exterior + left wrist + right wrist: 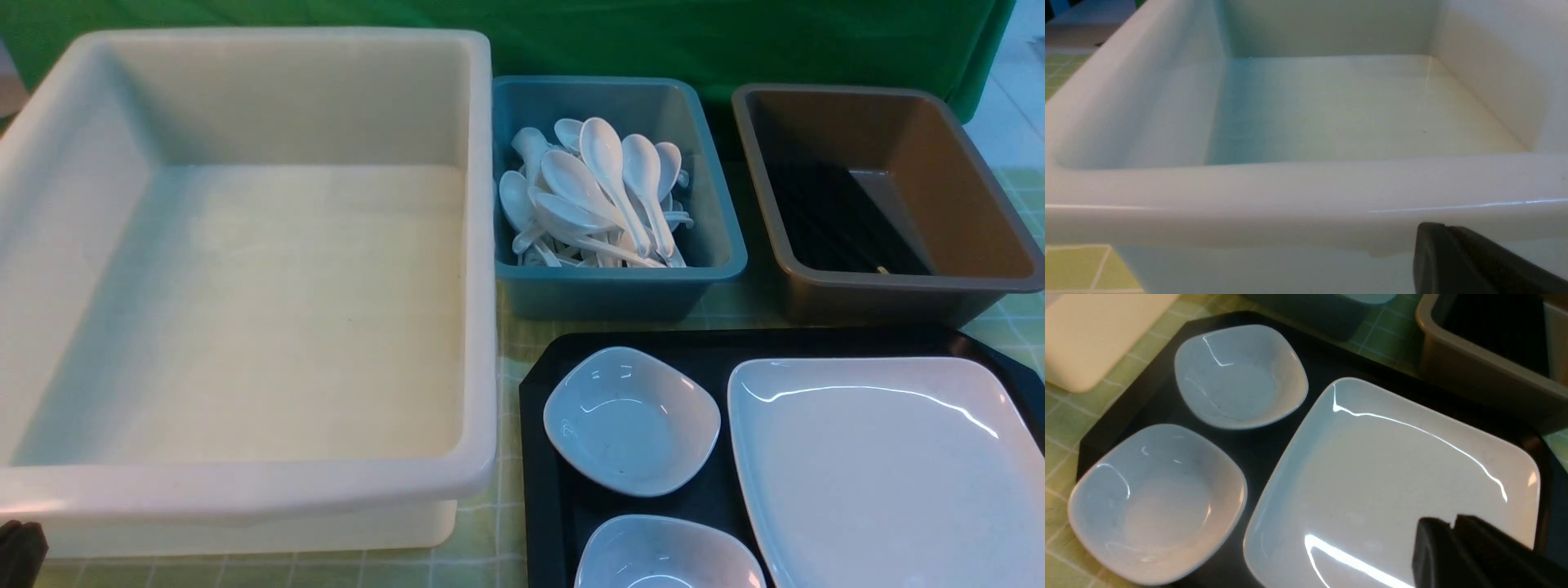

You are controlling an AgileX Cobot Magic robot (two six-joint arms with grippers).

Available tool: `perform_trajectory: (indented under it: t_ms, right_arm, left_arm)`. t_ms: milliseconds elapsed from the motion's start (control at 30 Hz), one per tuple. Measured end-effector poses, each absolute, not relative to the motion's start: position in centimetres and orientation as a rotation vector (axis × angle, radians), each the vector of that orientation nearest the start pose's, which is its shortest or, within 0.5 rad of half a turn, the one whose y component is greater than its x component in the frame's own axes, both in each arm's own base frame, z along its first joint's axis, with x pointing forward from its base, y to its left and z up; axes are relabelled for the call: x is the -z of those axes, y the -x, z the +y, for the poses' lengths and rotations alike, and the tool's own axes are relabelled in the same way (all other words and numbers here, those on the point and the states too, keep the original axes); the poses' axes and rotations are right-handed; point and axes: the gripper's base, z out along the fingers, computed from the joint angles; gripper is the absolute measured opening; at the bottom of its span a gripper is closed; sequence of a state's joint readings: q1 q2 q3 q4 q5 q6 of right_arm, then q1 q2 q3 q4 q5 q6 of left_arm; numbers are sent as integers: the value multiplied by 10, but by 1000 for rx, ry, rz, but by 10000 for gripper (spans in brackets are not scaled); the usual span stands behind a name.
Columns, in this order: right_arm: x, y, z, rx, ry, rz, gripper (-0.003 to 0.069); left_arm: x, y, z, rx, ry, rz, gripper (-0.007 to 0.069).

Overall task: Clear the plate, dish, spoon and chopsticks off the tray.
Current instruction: Use the left arm to grab a small plate from the dinner plate

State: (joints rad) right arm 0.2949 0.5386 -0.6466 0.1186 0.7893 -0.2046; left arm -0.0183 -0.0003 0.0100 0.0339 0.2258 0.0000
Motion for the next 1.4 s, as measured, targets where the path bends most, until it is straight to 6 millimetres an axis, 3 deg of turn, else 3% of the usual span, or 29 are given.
perform_trajectory:
  t_ms: [367,533,633,833,1133,1200,1400]
  right_arm:
    - [-322,-89,35,-192,485,2089,67]
    - [-322,-89,35,-193,482,2085,71]
    - [-324,-90,35,-194,476,2071,71]
    - [-327,-92,35,-193,461,2023,74]
    - [-328,-93,35,-193,457,2011,74]
    - [-328,-93,35,-194,456,2011,74]
    - [-329,-93,35,-194,456,2011,74]
  left_arm:
    - [-190,-56,0,-11,-32,1711,-1]
    - [-200,-57,-6,629,532,1549,-1]
    - [-206,-57,-5,1000,879,1364,-1]
    - [-214,-56,6,1099,1033,1143,0]
    - [-221,-55,7,1123,1037,1096,0]
    - [-237,-52,3,1110,952,1128,0]
    - [-311,-37,-10,1003,667,1271,0]
